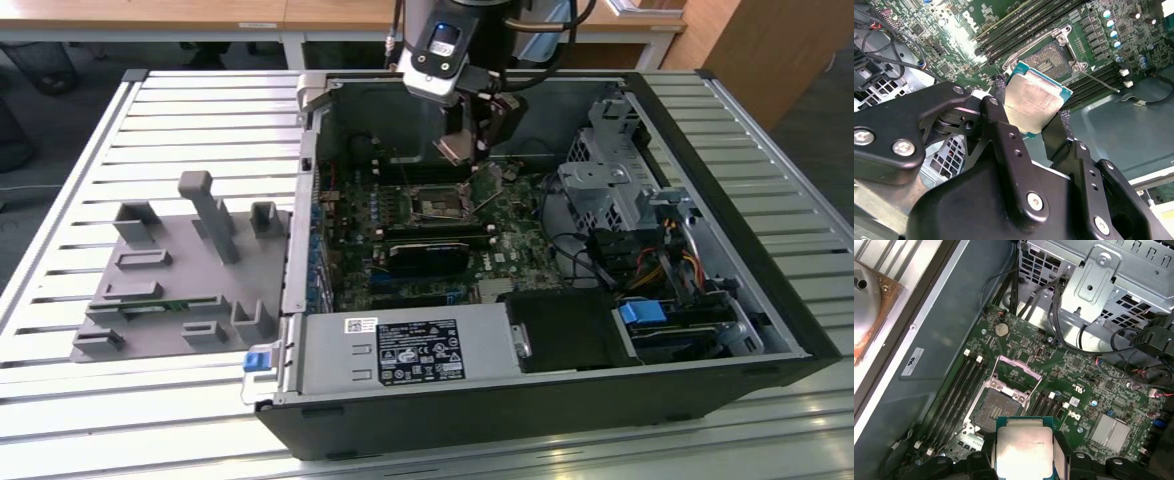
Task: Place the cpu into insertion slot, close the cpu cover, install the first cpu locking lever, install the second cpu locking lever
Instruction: 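Place the cpu into insertion slot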
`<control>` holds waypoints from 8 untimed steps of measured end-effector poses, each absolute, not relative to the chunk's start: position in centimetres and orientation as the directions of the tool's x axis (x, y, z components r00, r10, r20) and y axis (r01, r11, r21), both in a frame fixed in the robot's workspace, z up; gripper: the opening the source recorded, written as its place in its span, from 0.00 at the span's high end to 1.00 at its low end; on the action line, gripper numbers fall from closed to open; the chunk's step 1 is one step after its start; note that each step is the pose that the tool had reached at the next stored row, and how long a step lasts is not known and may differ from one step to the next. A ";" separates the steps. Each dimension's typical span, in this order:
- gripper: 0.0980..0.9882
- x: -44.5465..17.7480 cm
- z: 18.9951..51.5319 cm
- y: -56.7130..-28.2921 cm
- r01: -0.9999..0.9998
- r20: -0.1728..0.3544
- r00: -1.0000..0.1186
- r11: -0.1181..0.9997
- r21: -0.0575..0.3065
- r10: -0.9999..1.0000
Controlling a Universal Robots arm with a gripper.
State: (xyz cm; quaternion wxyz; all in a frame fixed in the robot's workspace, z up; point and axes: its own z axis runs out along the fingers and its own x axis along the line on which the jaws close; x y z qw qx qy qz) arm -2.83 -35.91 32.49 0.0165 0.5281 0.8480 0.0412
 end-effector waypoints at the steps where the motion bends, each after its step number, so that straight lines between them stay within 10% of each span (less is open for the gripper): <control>1: 0.50 -2.8 32.4 -35.9 0.894 0.016 -0.442 0.439 0.087 0.897; 8: 0.50 -2.8 32.0 -35.9 0.894 0.015 -0.442 0.439 0.087 0.897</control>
